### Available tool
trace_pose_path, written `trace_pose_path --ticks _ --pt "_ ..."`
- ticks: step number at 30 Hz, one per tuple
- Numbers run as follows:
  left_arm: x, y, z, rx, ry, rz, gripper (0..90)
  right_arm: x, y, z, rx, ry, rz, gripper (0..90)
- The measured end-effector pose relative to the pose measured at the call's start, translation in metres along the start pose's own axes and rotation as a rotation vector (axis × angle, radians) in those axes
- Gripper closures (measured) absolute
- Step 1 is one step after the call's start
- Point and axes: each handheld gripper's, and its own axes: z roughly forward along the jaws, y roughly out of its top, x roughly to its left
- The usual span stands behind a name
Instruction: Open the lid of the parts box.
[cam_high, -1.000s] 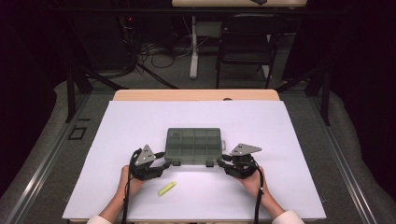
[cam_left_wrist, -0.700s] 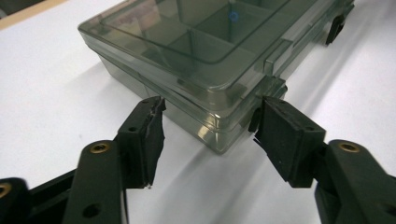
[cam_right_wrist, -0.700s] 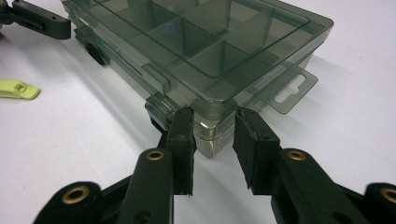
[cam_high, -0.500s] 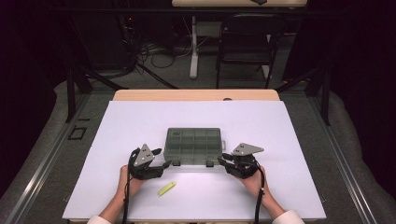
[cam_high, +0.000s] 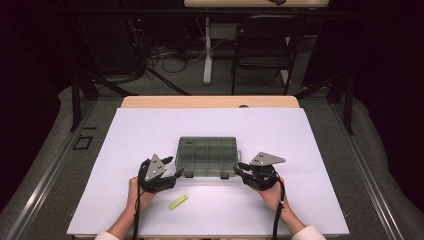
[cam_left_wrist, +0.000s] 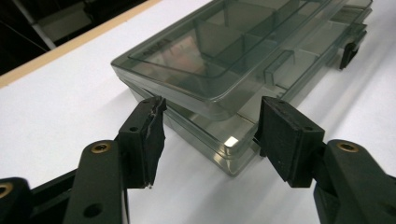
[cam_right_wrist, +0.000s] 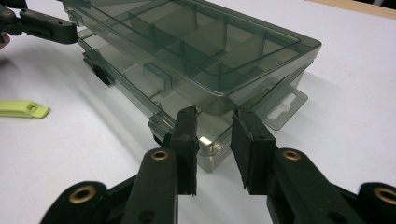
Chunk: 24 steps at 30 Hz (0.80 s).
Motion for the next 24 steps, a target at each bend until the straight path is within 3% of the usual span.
trace_pose_path --ticks 11,24 --pt "-0.0007 -0.0005 -0.0001 -0.038 0.024 0.015 47.8 0.0000 0.0007 -0.0002 -0.011 -0.019 -0.015 70.0" --pt "-0.0006 -0.0008 0.0007 -0.039 0.030 0.032 50.9 0.0029 0.0010 0.0020 -0.013 -0.085 -0.092 60.8"
